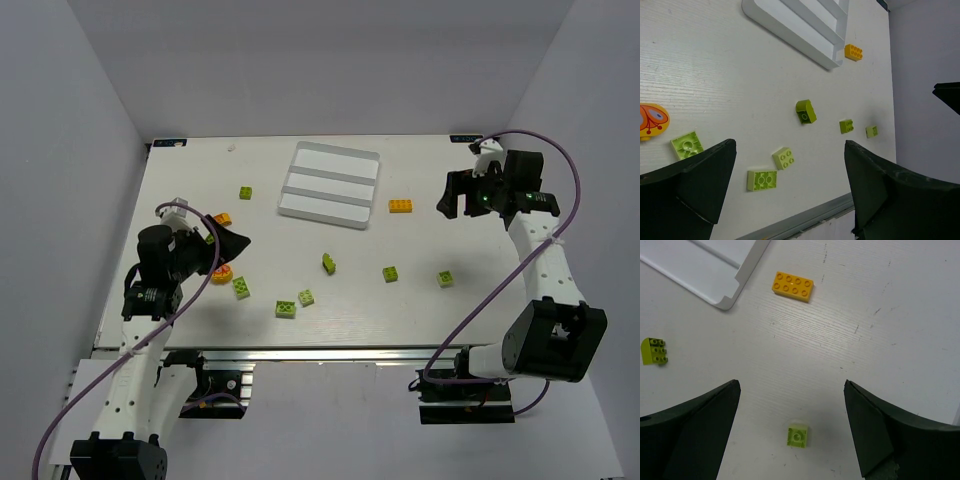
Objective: Sort the legos into containers by color
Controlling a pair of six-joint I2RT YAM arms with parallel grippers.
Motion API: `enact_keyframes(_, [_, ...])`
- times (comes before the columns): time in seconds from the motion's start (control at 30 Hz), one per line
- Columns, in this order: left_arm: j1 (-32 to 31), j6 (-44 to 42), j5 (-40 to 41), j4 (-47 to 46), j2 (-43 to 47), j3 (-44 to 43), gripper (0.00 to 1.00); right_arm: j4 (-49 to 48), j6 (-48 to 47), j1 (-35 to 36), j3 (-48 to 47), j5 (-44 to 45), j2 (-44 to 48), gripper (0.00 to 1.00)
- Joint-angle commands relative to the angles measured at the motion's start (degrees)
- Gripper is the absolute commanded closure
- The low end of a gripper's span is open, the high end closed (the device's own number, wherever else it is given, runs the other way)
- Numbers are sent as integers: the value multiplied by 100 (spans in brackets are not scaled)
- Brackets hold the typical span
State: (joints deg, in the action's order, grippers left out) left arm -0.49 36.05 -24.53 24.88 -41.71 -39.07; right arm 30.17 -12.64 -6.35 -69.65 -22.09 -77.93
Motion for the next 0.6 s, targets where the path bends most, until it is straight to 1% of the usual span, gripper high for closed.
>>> enact_keyframes(0.0, [-4, 69, -95, 43, 119, 101, 2, 50, -211, 2, -198, -383, -29, 11])
enact_keyframes(0.03, [-4, 86, -78, 52, 137, 110, 2, 76, -290, 11, -190, -506, -29, 11])
enact_keyframes(0.17, [-4, 104, -95, 96, 163, 145, 2, 260, -1125, 46, -198, -1025, -64, 11])
enact_keyframes(0.2, [-4, 130, -95, 87, 164, 180, 3, 374, -1500, 37, -198, -1174, -82, 11])
enact_keyframes(0.3, [-4, 182, -130, 43, 164, 233, 12, 559, -1985, 116, -251, -1473, -134, 11])
enact_keyframes(0.33, [-4, 191, -165, 34, 137, 242, 24, 595, -2135, 125, -242, -1535, -161, 11])
enact_keyframes(0.37, [-4, 192, -192, 25, 102, 251, 33, 586, -2207, 169, -225, -1518, -187, 11])
enact_keyframes(0.43, [-4, 200, -210, 43, 50, 242, 52, 656, -2583, 213, -303, -1763, -301, 11])
enact_keyframes(0.47, [-4, 226, -210, 86, 32, 233, 67, 648, -2611, 222, -356, -1747, -345, 11])
enact_keyframes(0.5, [-4, 227, -227, 104, 6, 224, 70, 526, -2559, 265, -444, -1833, -459, 11])
enact_keyframes(0.53, [-4, 235, -219, 130, 5, 242, 69, 446, -2585, 275, -523, -1887, -547, 11])
enact_keyframes(0.57, [-4, 288, -218, 174, 14, 259, 56, 472, -2663, 309, -628, -1904, -661, 11])
